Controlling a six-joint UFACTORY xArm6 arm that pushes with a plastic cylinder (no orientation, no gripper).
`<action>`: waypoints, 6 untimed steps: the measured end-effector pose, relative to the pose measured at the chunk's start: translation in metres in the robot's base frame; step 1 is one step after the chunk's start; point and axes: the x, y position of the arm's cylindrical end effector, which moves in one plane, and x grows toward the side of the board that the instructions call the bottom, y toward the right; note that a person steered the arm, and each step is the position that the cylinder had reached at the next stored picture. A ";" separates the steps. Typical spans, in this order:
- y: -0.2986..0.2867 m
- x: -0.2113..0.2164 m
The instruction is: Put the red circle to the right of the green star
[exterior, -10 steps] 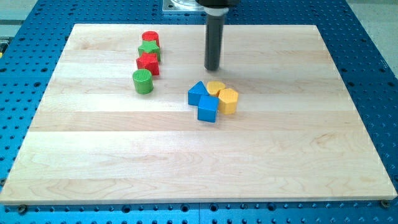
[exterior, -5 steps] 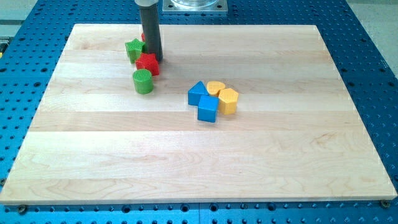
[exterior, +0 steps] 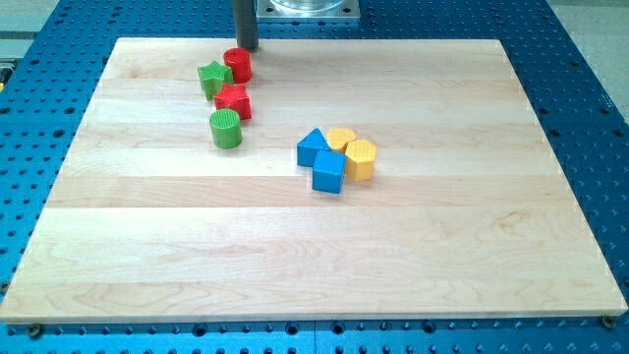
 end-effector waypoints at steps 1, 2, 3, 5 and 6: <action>-0.002 0.008; -0.003 0.027; -0.002 0.036; -0.002 0.064; -0.002 0.074</action>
